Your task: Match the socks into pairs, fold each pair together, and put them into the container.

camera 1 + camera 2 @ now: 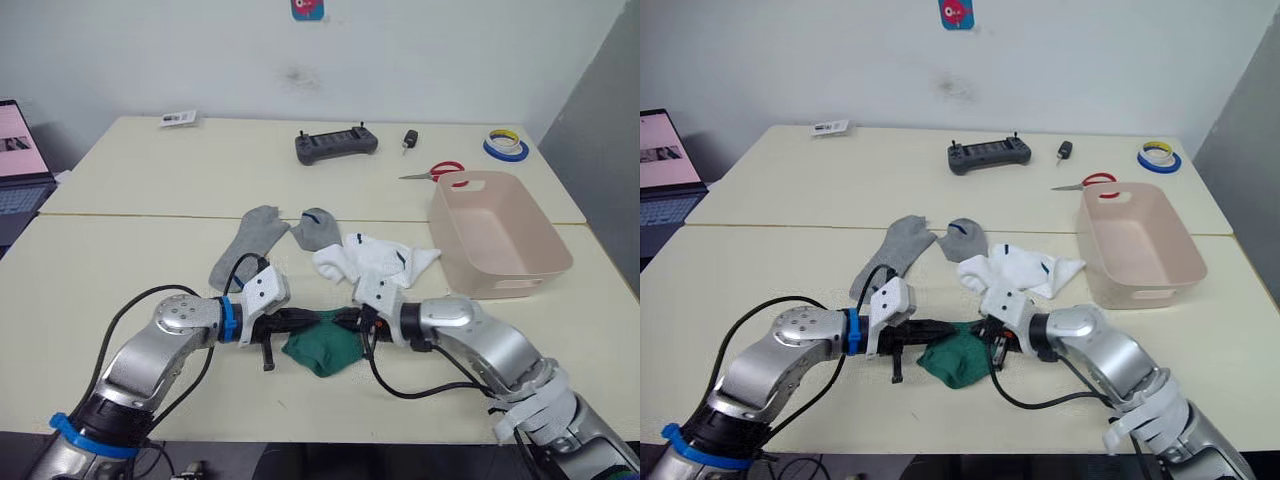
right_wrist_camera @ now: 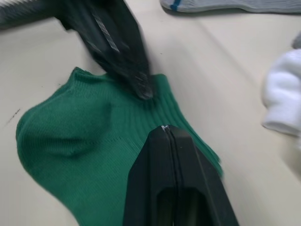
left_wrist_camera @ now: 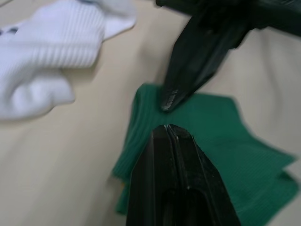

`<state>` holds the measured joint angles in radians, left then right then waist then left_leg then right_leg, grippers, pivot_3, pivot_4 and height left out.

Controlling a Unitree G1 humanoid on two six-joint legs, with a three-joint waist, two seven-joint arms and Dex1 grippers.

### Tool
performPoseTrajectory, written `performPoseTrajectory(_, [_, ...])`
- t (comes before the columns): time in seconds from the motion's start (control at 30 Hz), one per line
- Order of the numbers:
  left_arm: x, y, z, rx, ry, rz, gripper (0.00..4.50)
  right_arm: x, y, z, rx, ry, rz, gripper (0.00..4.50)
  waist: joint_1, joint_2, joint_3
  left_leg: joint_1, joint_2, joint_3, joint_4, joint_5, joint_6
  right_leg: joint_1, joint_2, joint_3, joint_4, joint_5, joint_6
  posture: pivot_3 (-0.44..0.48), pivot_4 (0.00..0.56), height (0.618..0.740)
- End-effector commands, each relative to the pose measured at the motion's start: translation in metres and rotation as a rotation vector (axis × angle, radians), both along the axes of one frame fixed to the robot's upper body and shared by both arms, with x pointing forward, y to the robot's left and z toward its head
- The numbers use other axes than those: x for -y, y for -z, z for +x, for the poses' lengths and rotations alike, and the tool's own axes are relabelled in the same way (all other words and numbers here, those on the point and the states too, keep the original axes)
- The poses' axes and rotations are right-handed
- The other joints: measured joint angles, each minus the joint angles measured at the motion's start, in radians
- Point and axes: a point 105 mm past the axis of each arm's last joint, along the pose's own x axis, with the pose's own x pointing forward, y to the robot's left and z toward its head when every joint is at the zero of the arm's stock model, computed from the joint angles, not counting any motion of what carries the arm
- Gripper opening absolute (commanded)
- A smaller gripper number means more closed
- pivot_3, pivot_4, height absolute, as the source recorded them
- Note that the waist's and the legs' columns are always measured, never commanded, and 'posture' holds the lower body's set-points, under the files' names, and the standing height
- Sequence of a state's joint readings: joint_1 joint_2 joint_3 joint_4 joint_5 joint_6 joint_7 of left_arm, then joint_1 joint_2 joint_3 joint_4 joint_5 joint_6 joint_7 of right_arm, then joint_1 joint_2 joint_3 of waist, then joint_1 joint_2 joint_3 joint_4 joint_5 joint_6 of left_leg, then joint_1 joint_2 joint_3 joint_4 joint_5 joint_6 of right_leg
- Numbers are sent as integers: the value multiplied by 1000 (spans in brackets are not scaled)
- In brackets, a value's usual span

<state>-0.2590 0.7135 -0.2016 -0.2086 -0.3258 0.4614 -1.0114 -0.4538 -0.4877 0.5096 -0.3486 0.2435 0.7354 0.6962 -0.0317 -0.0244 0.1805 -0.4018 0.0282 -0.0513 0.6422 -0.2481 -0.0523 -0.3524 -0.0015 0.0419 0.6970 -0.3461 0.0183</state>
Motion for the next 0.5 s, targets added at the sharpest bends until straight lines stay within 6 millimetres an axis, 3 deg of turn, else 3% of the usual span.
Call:
performPoseTrajectory(0.03, [2,11,1,21,23,45,0,8,6,7,48,26,-68,46,1,0,0,0,0,0,0,0,0,0,0,0,0,0,0,0,150,737])
performPoseTrajectory(0.23, [-6,13,-1,37,21,64,0,38,9,15,76,77,-135,46,1,0,0,1,0,-1,0,0,0,1,-2,0,0,0,0,0,150,737])
performPoseTrajectory(0.37, [-4,-16,1,104,26,-30,0,45,-14,7,111,50,-70,46,2,0,0,0,0,-1,1,0,0,1,-2,0,0,0,0,0,150,737])
performPoseTrajectory(0.5, [9,-43,-15,112,119,-100,0,36,-37,-12,117,-51,29,46,-1,0,1,-1,1,-2,1,0,0,0,-1,0,0,0,0,0,150,737])
